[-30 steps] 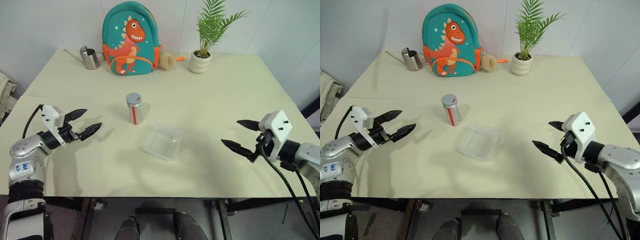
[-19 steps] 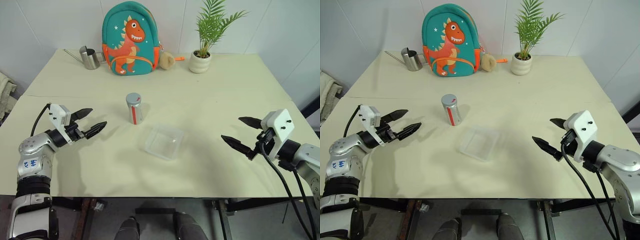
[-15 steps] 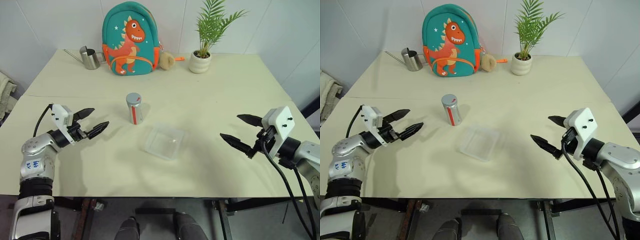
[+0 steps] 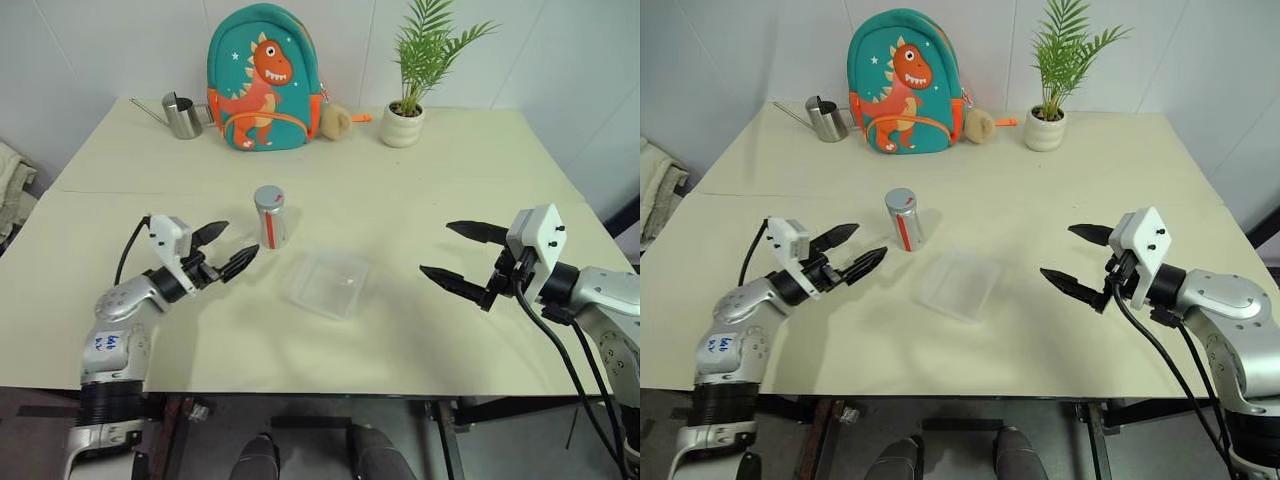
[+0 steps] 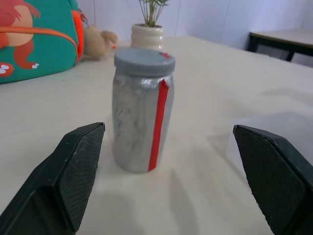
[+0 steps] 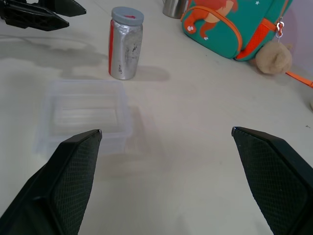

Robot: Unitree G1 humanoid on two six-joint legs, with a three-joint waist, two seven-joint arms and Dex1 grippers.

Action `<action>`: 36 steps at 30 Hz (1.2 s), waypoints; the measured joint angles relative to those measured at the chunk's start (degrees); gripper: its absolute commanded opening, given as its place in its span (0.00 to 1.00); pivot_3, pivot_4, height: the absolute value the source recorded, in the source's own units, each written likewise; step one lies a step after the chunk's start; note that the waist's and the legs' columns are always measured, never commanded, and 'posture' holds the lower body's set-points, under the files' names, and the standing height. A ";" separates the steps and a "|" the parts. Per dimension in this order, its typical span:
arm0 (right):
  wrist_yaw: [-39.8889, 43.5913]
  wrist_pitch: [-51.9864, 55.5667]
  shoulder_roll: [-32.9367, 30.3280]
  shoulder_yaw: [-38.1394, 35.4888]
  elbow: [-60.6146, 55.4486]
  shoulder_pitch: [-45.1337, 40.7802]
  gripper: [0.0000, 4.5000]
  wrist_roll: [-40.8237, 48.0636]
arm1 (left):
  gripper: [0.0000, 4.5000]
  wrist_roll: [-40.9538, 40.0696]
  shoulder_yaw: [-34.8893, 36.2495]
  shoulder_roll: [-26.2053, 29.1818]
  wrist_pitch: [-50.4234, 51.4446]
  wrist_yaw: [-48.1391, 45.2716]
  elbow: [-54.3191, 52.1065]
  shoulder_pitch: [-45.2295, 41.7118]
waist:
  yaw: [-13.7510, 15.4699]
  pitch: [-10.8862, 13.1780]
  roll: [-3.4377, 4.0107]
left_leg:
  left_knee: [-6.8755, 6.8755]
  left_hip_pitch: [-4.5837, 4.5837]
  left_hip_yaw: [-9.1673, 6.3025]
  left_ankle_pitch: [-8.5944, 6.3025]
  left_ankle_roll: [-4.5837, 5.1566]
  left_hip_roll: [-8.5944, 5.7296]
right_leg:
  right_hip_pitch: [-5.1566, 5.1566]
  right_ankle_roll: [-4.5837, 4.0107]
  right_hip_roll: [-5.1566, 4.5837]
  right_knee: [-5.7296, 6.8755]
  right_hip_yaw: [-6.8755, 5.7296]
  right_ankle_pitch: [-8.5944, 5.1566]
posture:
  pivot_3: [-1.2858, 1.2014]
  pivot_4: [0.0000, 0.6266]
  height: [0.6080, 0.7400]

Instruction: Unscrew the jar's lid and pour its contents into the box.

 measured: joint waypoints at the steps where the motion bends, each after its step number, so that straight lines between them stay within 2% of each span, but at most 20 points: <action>1: 0.07 0.09 0.09 0.68 -0.02 0.00 1.00 0.08 | 1.00 0.44 -0.38 -0.75 0.06 1.37 -0.23 -0.10 | 0.00 0.00 0.00 | 0.00 0.00 0.00 0.00 0.00 0.00 | 0.00 0.00 0.00 0.01 0.00 0.00 | 0.52 0.24 1.00; 8: 2.04 -0.27 0.35 1.71 1.96 -1.85 1.00 0.04 | 1.00 4.65 -5.04 -3.91 2.54 9.30 -5.48 -0.10 | 0.35 0.00 0.00 | 0.03 0.02 0.01 0.01 -0.01 -0.03 | 0.03 0.04 0.01 -0.01 0.03 0.03 | 0.52 0.24 1.00; 17: 8.42 0.14 -2.38 1.14 2.17 -0.03 1.00 2.60 | 1.00 10.57 -7.12 -8.91 2.36 18.31 -5.30 -0.44 | 0.95 0.00 0.01 | 0.04 0.01 0.01 0.01 -0.01 -0.04 | 0.05 0.06 0.01 -0.07 0.03 0.04 | 0.52 0.24 1.00; 27: 7.17 0.03 -2.17 1.14 2.41 -1.76 1.00 2.49 | 1.00 13.34 -8.96 -14.40 0.88 23.53 0.01 -3.55 | 0.89 -0.03 0.05 | 0.06 0.00 0.01 0.05 -0.03 -0.06 | 0.06 0.06 0.02 -0.09 0.04 0.05 | 0.52 0.24 1.00; 36: 5.86 0.05 -2.15 1.13 2.35 -1.65 1.00 2.47 | 1.00 15.45 -8.94 -16.44 -1.11 26.63 3.83 -6.34 | 0.88 -0.03 0.05 | 0.06 0.01 0.02 0.05 -0.03 -0.07 | 0.07 0.09 0.02 -0.10 0.06 0.06 | 0.52 0.24 1.00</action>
